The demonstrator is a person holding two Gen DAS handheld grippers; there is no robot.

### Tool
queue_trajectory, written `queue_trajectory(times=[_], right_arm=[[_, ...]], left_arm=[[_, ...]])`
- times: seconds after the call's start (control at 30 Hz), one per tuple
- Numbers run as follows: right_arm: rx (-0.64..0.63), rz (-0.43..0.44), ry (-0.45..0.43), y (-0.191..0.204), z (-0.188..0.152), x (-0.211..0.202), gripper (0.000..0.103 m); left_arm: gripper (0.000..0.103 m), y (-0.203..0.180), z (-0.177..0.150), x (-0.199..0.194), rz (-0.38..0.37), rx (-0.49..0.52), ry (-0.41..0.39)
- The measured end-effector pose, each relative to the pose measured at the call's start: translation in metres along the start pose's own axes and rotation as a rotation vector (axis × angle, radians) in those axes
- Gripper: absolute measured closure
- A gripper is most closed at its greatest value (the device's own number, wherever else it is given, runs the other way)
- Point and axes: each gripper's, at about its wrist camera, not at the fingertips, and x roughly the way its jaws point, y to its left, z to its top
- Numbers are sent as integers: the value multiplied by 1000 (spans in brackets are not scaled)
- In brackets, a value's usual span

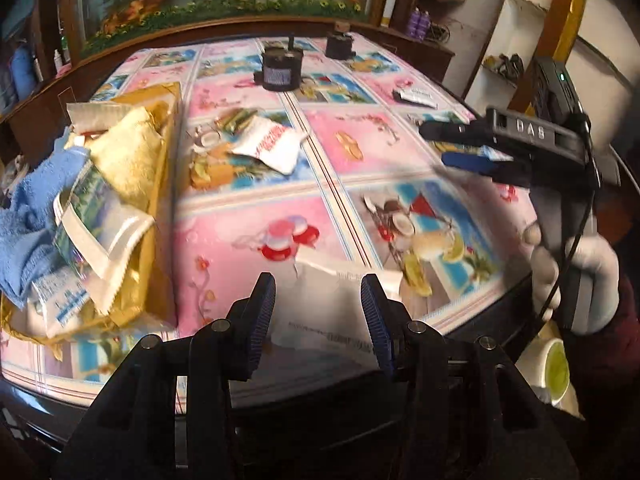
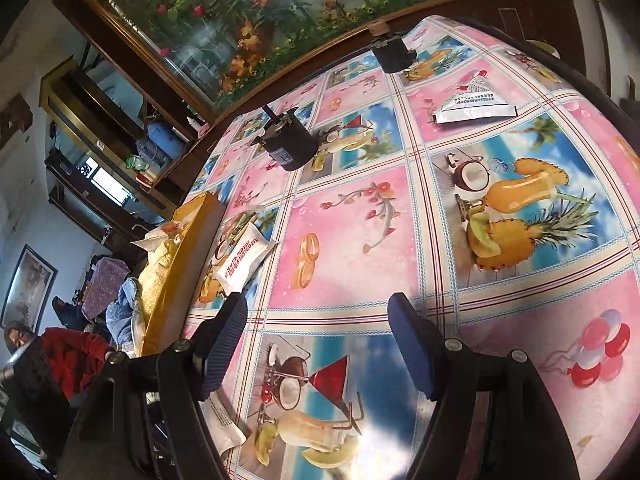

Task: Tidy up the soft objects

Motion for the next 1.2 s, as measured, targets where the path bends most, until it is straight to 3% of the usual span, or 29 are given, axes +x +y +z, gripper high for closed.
queue_trajectory(times=[0.2,0.37,0.6,0.77,0.97,1.2], right_arm=[[10,10,12,-5,-2,3,30],[16,2,14,-7,-3,5,30],[35,-22,37,-12,-4,10,30],[15,-15,52,-11,-7,8,30],[-137,32,144,26,-19,21,30],[-360,-90,246,75,-41,43,30]], left_arm=[[59,-5,-20,10,-21,34,70],[59,-15,-7,23,-33,44,71],[59,-26,40,57,-28,36,21],[59,-5,44,30,-47,-49,-74],[59,37,41,4,-28,-193,-114],[59,41,43,1,-19,-223,-114]])
